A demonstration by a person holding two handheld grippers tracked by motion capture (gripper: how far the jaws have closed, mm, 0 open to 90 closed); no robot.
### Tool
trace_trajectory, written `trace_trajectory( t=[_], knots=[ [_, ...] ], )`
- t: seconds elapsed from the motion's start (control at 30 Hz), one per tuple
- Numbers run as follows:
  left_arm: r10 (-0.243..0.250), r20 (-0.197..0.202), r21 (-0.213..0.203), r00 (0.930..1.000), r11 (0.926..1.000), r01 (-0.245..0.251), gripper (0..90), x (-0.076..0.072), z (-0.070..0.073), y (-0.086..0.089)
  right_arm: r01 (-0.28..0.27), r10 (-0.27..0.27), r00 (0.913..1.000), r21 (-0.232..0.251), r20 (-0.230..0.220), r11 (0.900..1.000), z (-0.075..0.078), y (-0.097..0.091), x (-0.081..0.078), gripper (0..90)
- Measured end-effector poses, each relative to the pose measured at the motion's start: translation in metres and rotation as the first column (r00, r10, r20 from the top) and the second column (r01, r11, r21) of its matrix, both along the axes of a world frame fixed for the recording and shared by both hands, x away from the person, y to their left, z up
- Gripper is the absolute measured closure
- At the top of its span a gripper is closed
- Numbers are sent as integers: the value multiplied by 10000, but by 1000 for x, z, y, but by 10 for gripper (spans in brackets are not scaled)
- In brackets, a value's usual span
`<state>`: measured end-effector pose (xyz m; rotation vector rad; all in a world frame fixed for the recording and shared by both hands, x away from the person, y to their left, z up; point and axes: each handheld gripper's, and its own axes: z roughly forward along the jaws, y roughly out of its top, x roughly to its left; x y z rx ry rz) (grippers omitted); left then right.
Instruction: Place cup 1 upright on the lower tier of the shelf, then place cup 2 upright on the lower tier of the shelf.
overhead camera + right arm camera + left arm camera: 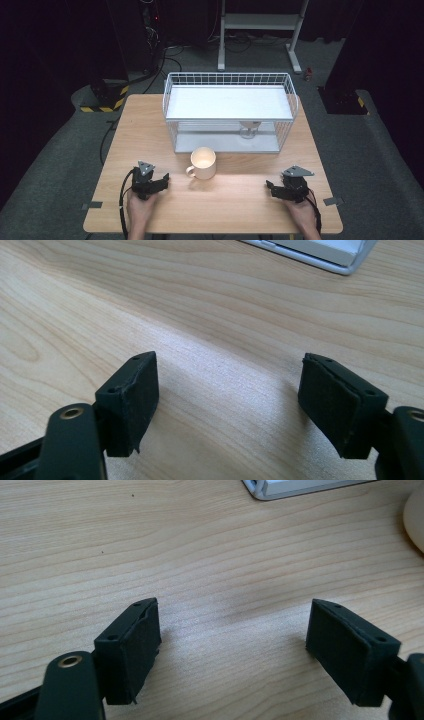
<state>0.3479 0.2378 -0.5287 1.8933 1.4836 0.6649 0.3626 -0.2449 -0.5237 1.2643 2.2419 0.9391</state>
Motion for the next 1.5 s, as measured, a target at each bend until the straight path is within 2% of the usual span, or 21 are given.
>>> trace_trajectory(
  t=[0.17, 0.27, 0.37, 0.47, 0.53, 0.6, 0.7, 0.93, 1.33, 1.5],
  knots=[
    [7, -123, 44, 9999, 10000, -7, 163, 0, 0, -3, 134, -134, 9999, -28, -58, 9999, 0, 1, 1, 210],
    [-186, -296, 95, 9994, 9998, 188, 150, -1, 1, -4, 144, -145, 9999, -35, -61, 9999, 0, 1, 1, 208],
    [-428, -276, 67, 9987, 9991, 430, 142, -4, 1, -7, 140, -140, 9999, -38, -60, 9999, 0, 1, 1, 208],
    [-635, -270, -199, 9976, 9978, 630, 131, -7, 4, -9, 145, -146, 9999, -33, -64, 9999, 0, 1, 1, 208],
    [-762, -32, -258, 9971, 9968, 761, 126, -10, 7, -11, 146, -146, 9999, -31, -60, 9999, 0, 1, 1, 208],
    [-986, 12, -443, 9951, 9941, 986, 120, -14, 10, -13, 146, -146, 9999, -33, -60, 9999, 0, 1, 1, 208],
    [-1237, -13, -493, 9923, 9911, 1235, 109, -18, 12, -16, 146, -147, 9999, -34, -58, 9999, 0, 1, 1, 208],
    [-1603, 67, -787, 9871, 9839, 1603, 81, -29, 14, -23, 136, -136, 9999, -46, -59, 9999, 0, 1, 1, 208],
    [-2067, 245, -837, 9781, 9745, 2081, 62, -43, 17, -38, 109, -109, 9999, -59, -35, 9999, 0, 1, 1, 208],
    [-2273, 300, -726, 9734, 9707, 2289, 55, -45, 19, -48, 114, -114, 9999, -58, -41, 9999, 0, 1, 1, 208]
  ],
)
